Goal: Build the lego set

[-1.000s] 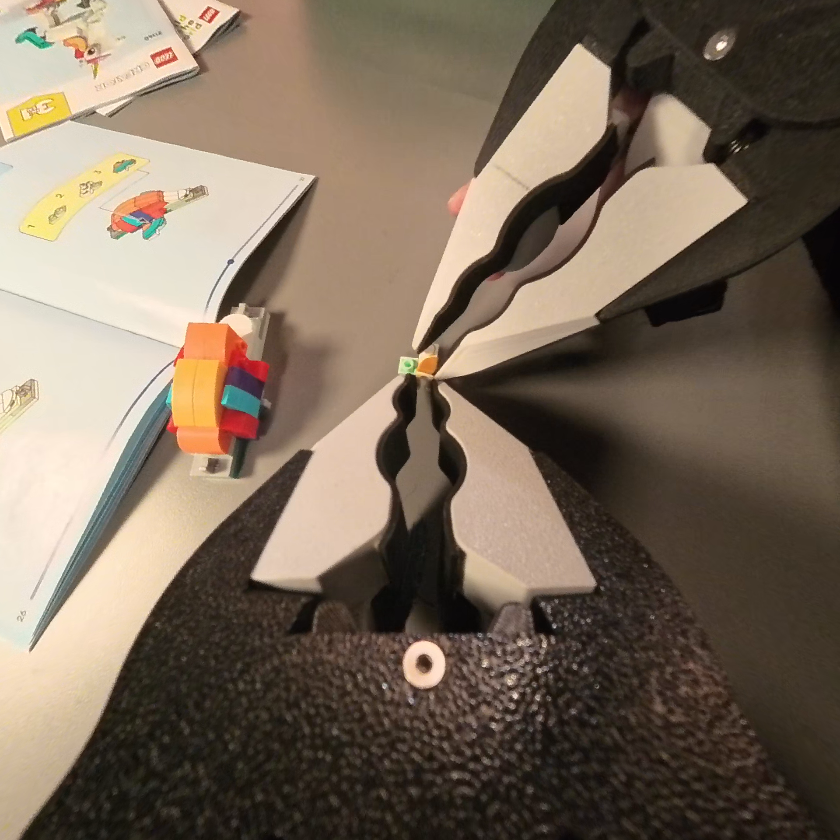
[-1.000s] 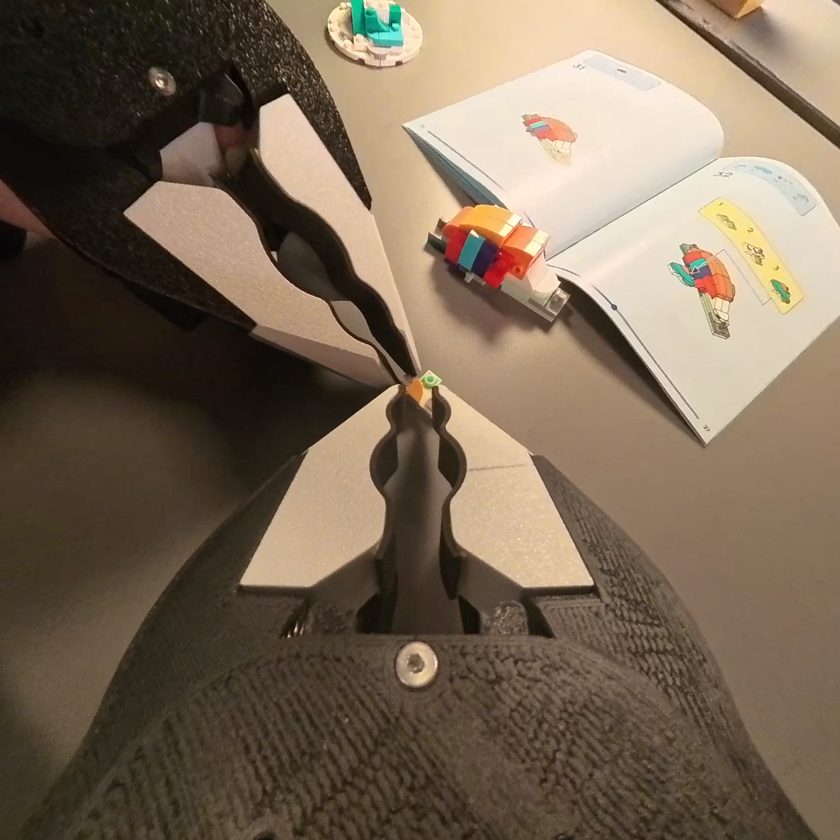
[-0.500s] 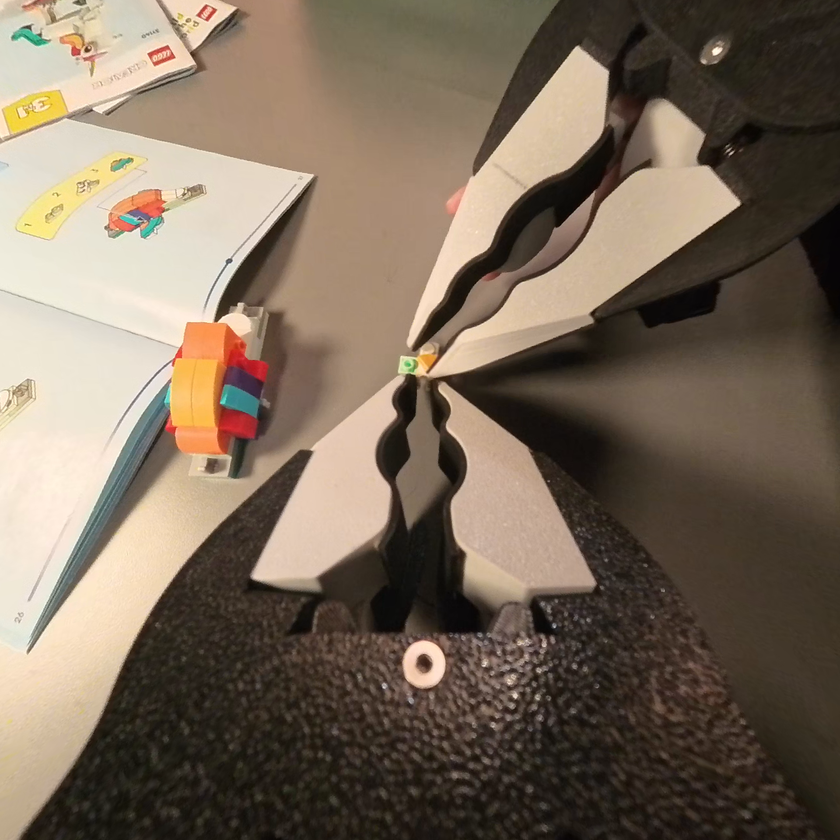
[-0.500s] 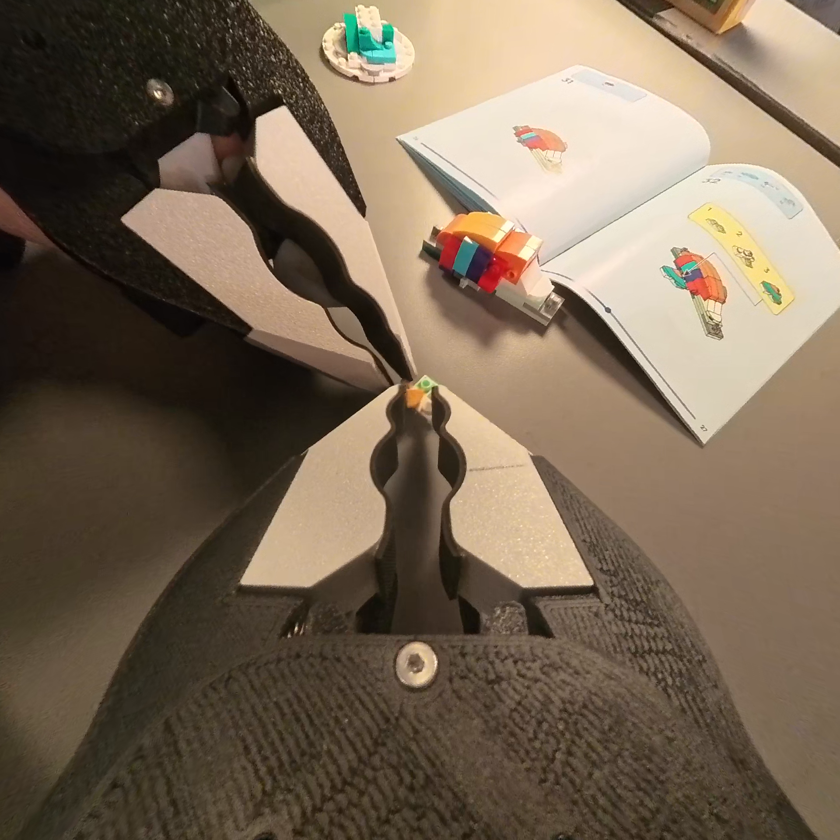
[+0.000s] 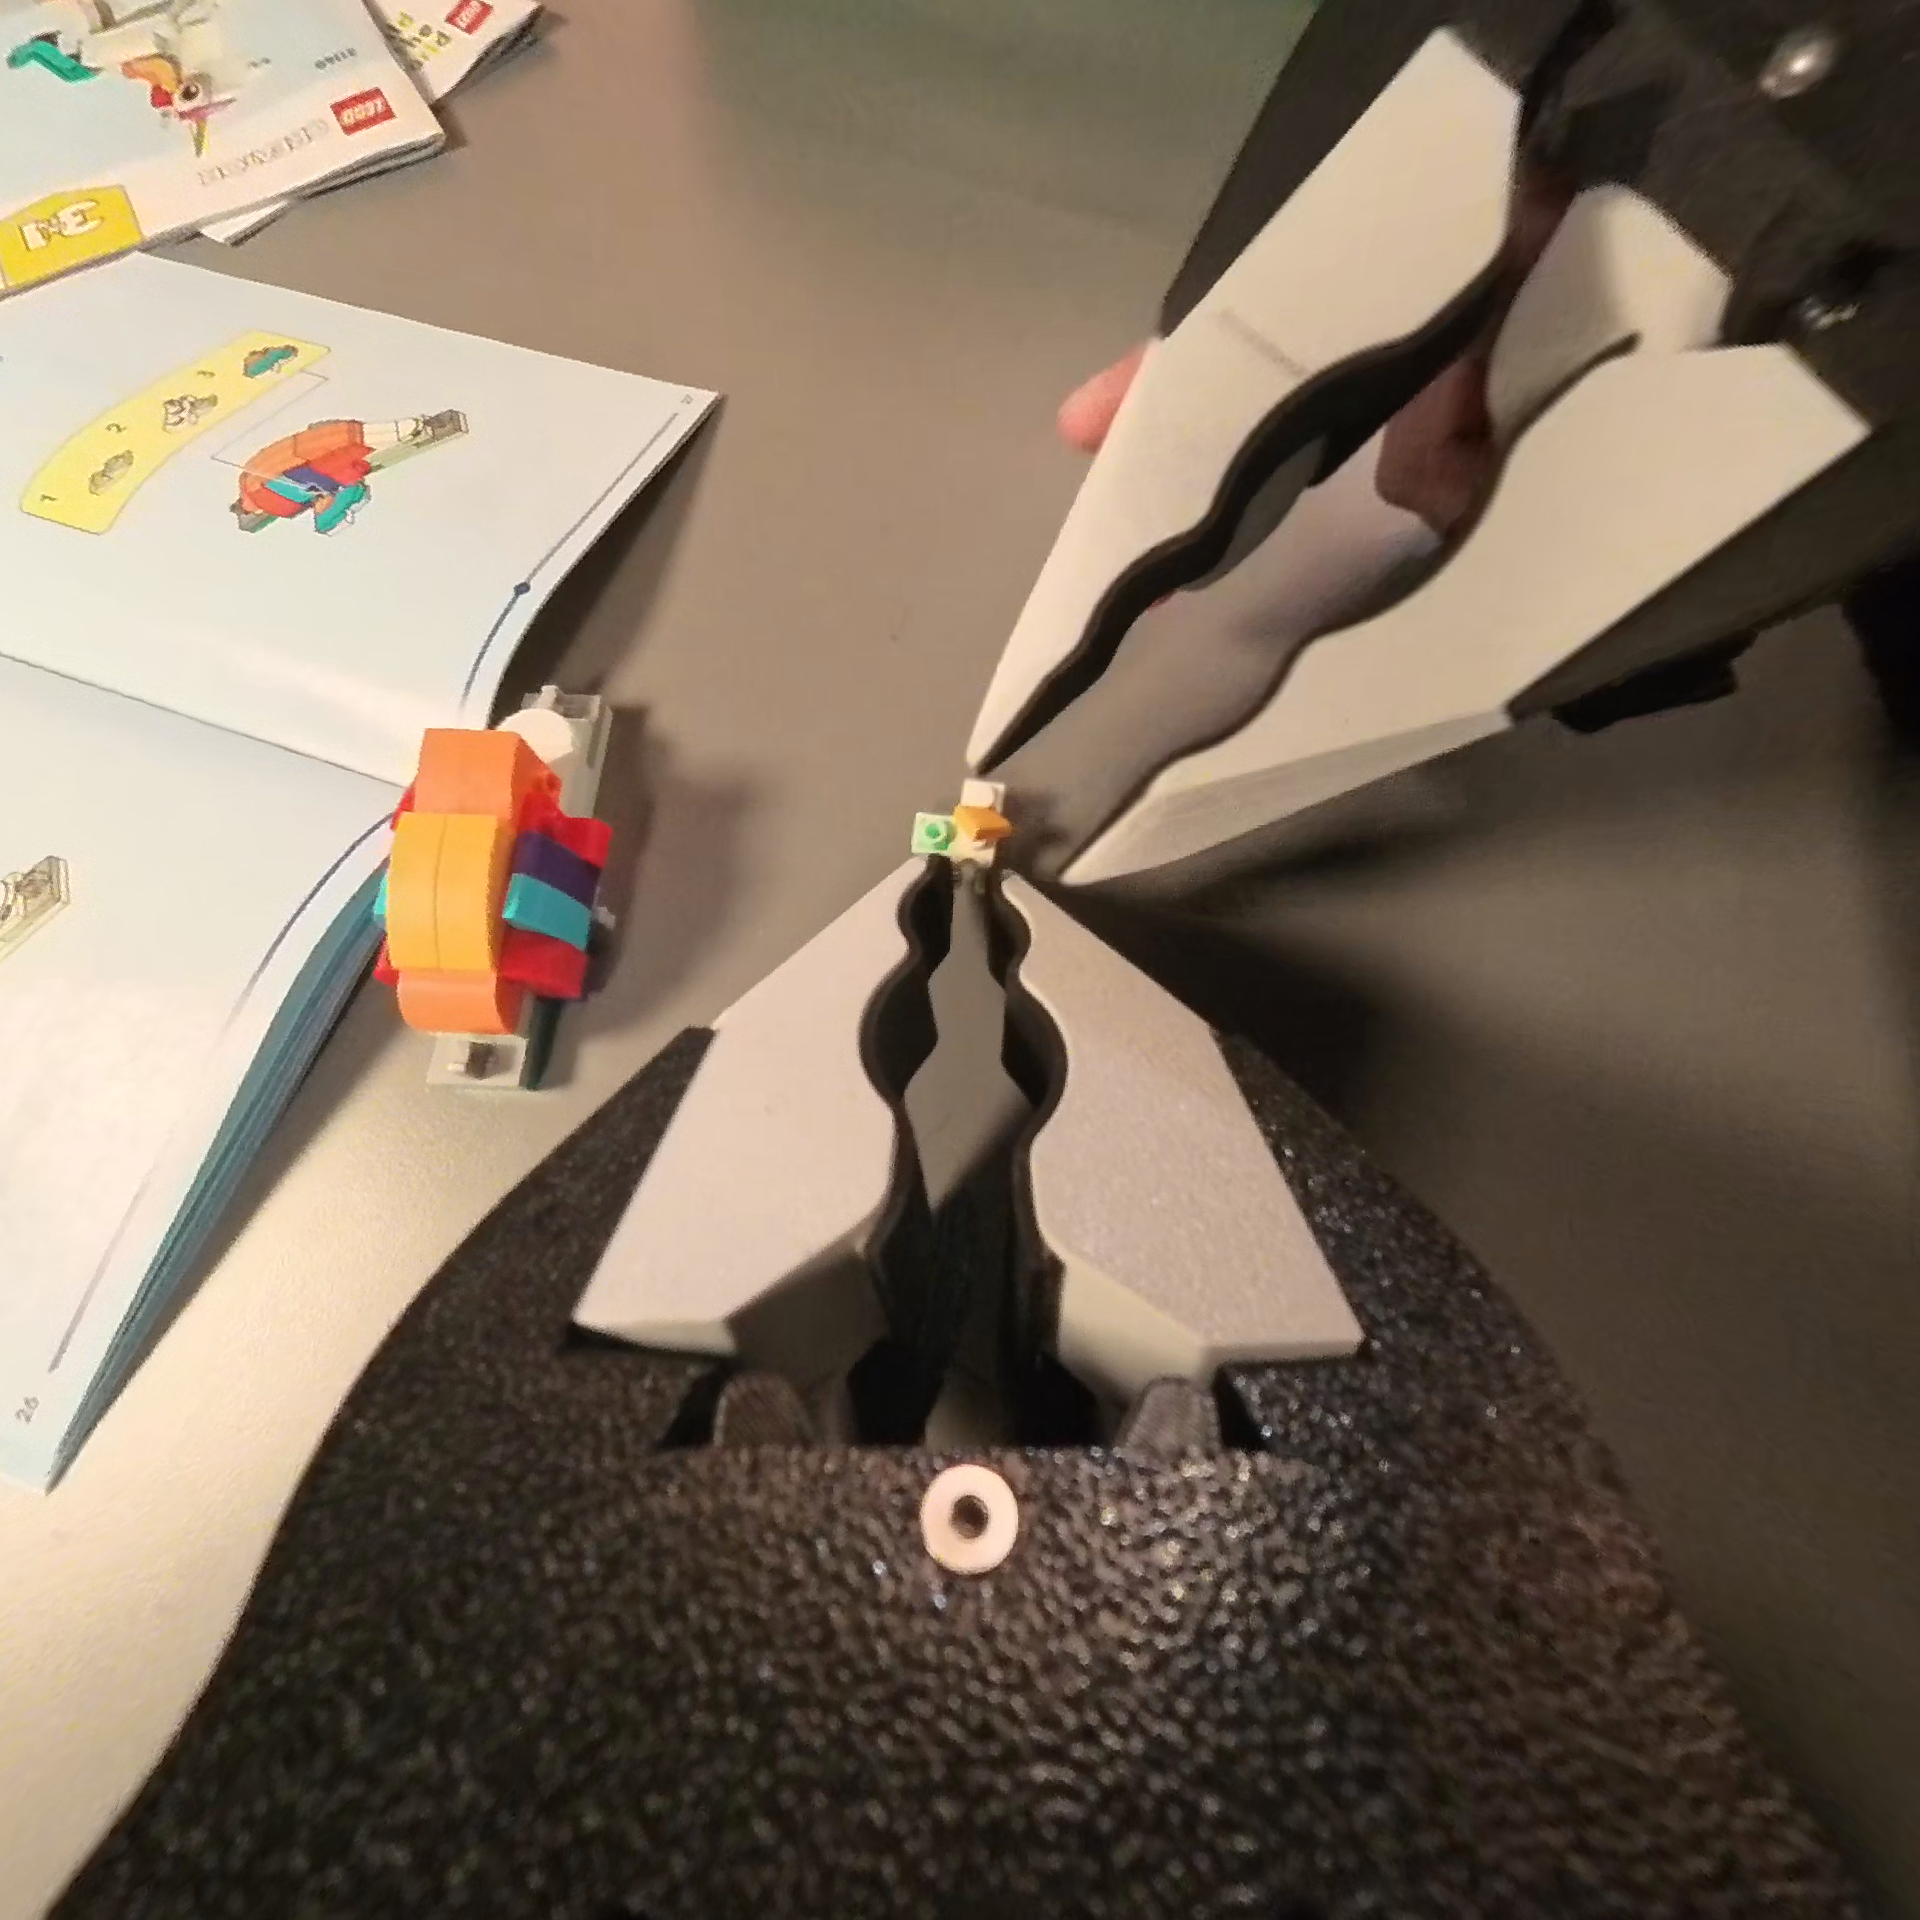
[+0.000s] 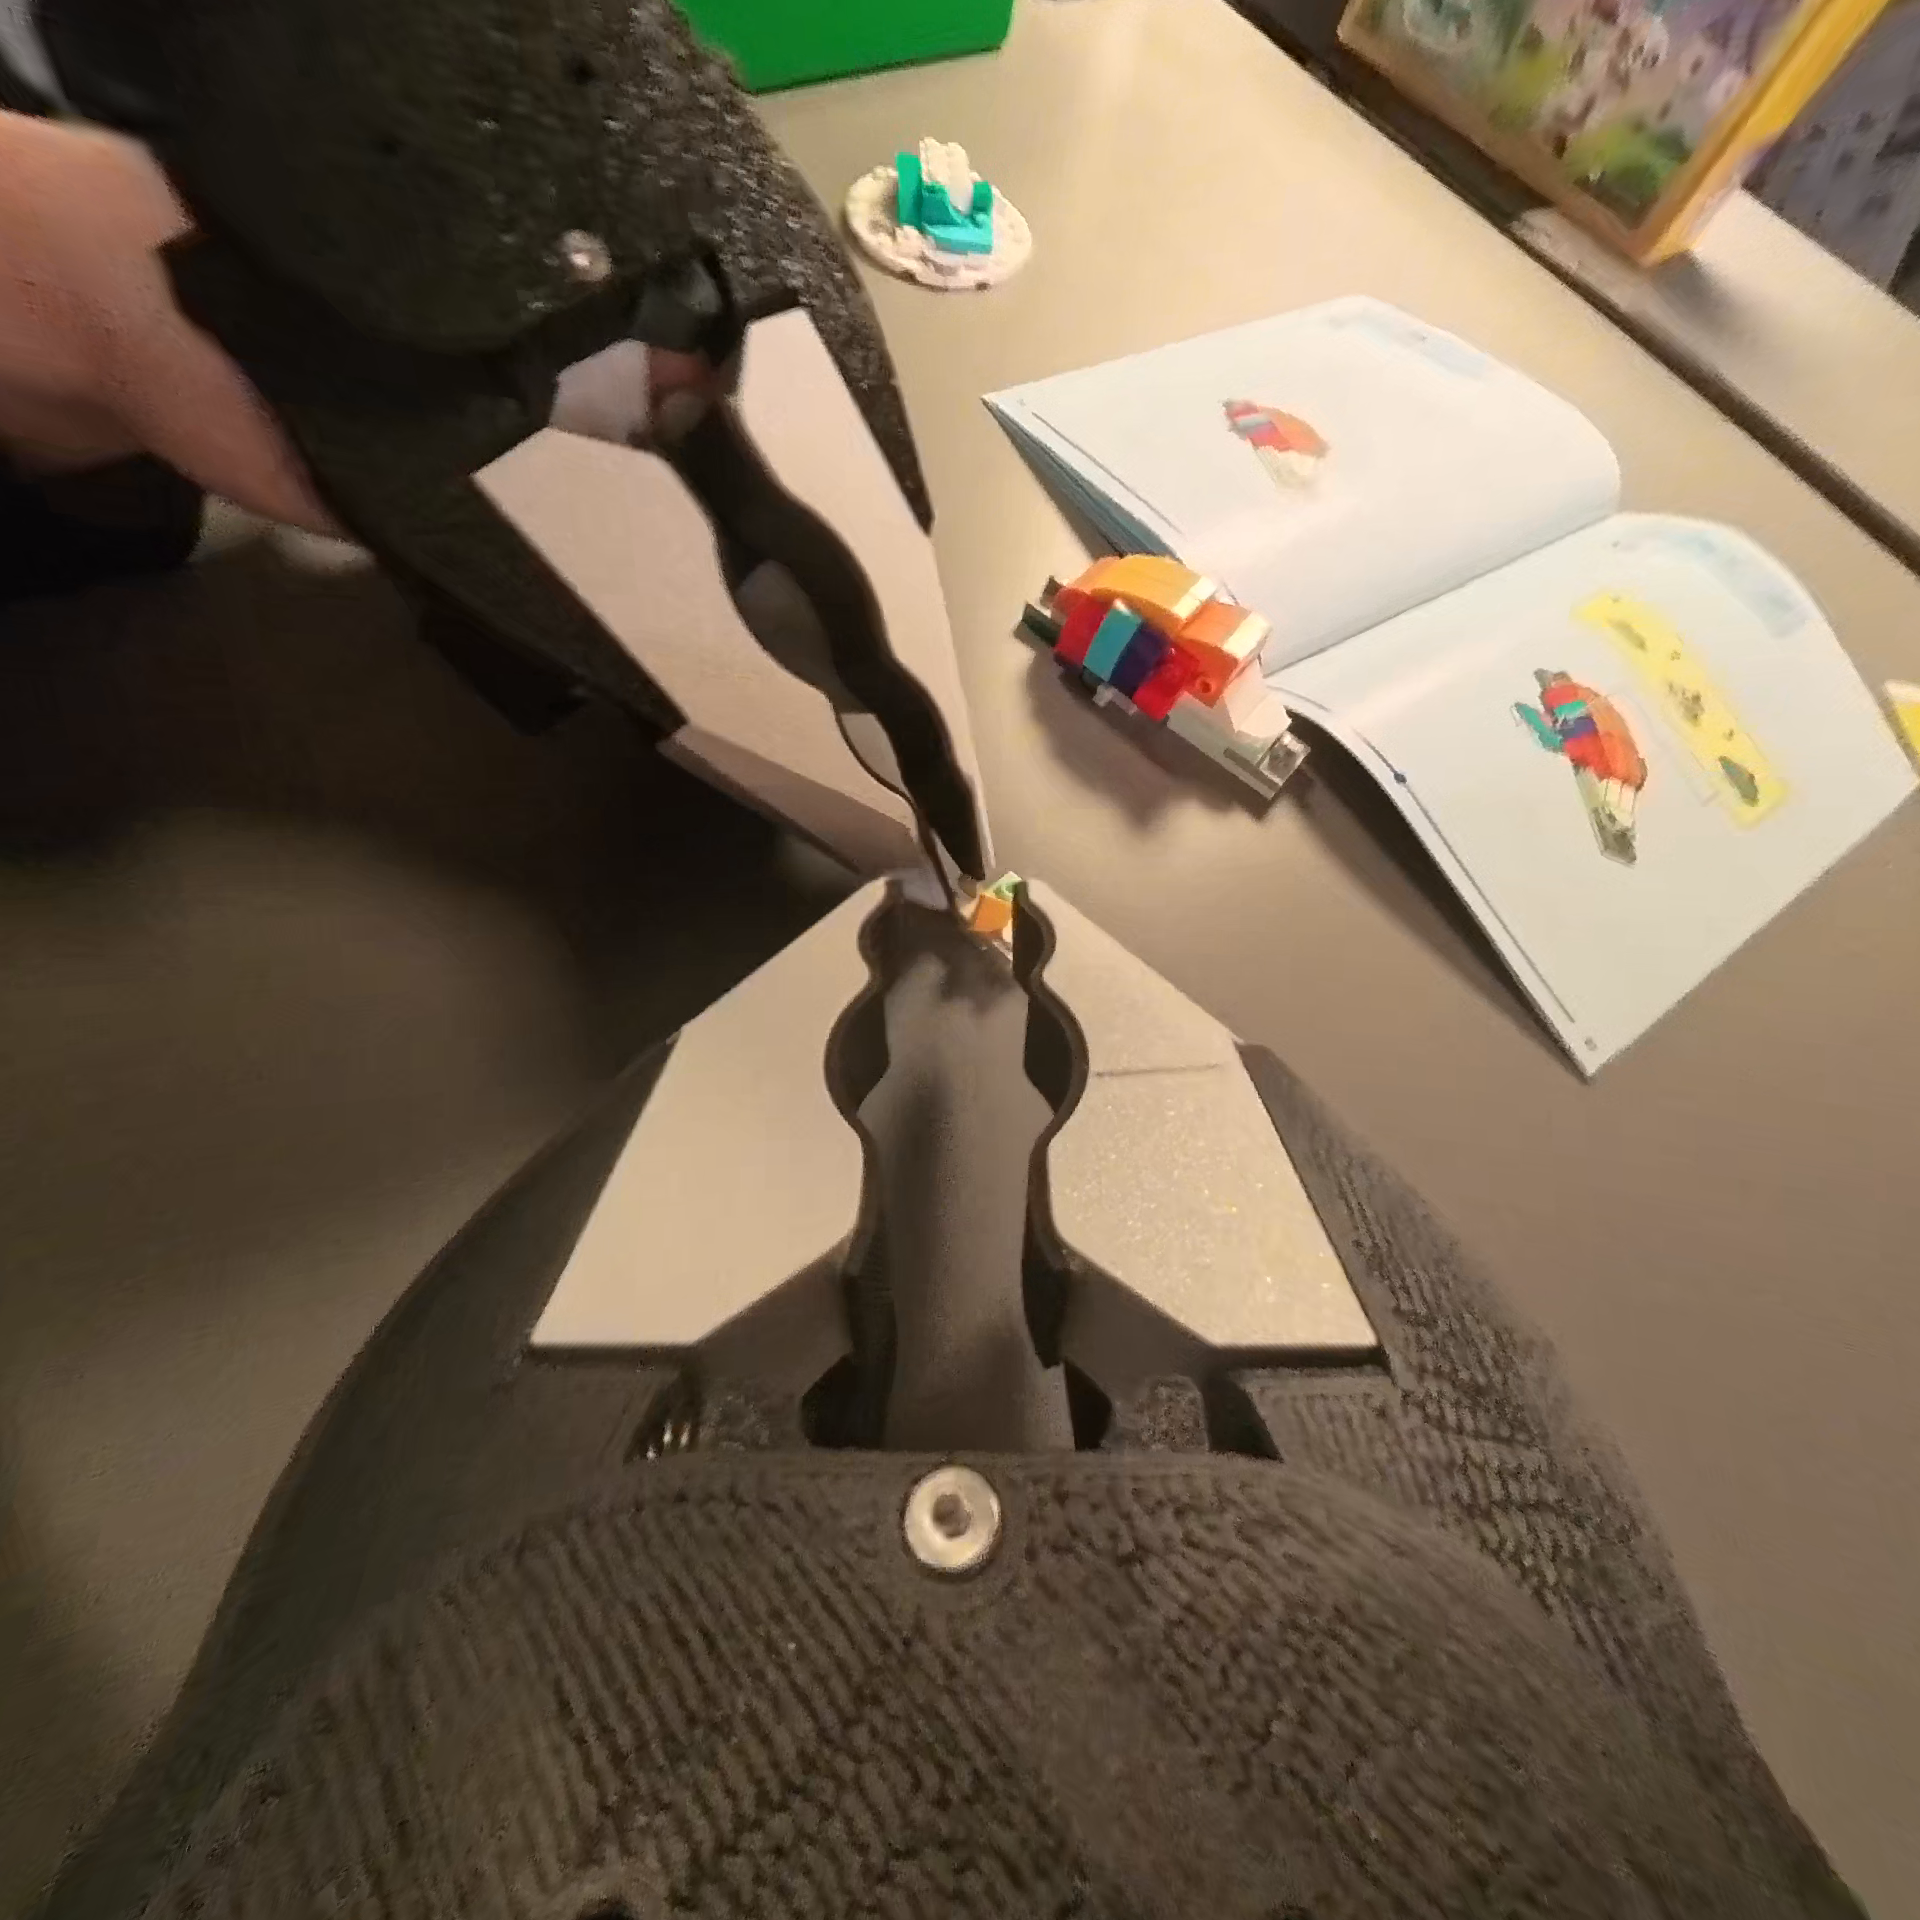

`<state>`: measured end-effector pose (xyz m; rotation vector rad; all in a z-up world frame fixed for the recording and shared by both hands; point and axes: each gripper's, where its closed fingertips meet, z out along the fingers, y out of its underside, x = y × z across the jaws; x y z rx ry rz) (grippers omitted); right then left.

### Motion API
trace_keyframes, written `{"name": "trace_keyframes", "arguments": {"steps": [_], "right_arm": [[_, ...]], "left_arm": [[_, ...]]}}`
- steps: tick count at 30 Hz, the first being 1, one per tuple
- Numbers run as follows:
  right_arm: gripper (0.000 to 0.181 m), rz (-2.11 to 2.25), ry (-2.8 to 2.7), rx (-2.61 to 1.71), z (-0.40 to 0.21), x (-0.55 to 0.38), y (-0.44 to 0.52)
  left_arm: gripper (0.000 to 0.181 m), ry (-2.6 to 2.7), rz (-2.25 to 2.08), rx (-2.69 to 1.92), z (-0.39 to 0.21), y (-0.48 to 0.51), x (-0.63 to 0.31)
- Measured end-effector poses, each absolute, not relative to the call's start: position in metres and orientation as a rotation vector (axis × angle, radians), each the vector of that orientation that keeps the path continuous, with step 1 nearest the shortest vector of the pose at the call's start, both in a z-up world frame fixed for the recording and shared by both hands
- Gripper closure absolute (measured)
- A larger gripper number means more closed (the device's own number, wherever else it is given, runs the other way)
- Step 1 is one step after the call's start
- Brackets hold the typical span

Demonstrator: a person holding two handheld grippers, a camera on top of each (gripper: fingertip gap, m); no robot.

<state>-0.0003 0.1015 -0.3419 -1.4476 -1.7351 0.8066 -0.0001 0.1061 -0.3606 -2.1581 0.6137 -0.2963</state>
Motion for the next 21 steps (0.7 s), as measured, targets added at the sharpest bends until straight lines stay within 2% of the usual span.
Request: {"name": "trace_keyframes", "arguments": {"steps": [4, 14, 21], "right_arm": [[0.151, 0.655, -1.811, -1.223, -0.340, 0.004, 0.105], [0.151, 0.067, -1.873, -0.597, -0.341, -0.011, 0.114], [0.156, 0.011, -1.853, -0.544, -0.340, -0.015, 0.115]], "left_arm": [[0.177, 0.575, -0.323, -2.167, -0.360, 0.107, -0.006], [0.177, 0.441, -0.481, -2.118, -0.343, 0.110, -0.009], [0.177, 0.423, -0.518, -2.106, -0.338, 0.109, -0.010]]}}
